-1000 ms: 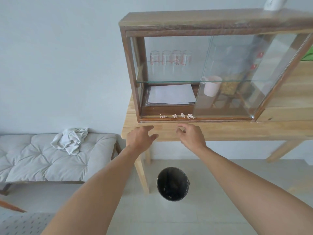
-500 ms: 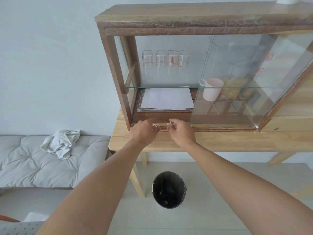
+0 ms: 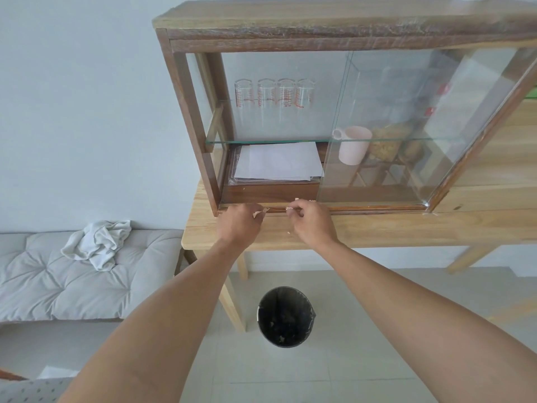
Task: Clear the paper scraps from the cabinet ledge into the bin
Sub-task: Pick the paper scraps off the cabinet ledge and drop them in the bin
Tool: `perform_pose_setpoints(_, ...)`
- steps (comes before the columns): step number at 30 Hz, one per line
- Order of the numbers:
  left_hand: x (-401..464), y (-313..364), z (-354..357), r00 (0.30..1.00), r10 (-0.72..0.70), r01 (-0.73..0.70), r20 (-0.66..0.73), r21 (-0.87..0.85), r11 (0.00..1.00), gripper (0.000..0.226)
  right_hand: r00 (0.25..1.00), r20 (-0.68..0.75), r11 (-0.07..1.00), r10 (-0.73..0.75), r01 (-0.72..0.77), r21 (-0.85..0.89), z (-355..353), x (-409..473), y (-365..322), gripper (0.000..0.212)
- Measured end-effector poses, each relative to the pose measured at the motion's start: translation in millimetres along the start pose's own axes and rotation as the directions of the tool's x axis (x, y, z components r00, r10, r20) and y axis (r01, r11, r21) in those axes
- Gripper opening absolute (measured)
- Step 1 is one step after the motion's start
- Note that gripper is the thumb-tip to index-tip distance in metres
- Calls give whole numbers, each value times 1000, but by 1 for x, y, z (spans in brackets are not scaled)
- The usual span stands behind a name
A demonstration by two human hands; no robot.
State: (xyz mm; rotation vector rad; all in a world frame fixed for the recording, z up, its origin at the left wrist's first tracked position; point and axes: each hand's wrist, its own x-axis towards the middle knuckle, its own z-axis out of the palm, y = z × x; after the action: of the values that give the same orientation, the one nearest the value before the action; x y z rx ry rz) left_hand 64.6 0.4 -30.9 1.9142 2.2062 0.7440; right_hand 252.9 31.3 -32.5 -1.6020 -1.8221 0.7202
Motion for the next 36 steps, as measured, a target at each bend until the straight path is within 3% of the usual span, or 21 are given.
perform_pose_setpoints(8, -50, -3, -12, 998, 12, -12, 64, -8, 1000, 23, 1000, -8, 999, 17, -17, 37, -11, -47, 1, 16)
perform_pose_setpoints(16, -104, -16, -3, 986, 70, -64, 150, -44, 997, 23, 994, 71, 997, 77, -78, 3, -3, -102, 24, 23)
perform_pose_setpoints(36, -118, -53, 146, 878, -178, 197, 445, 4, 980, 24, 908, 288, 951, 305, -277, -134, 76, -99, 160, 19)
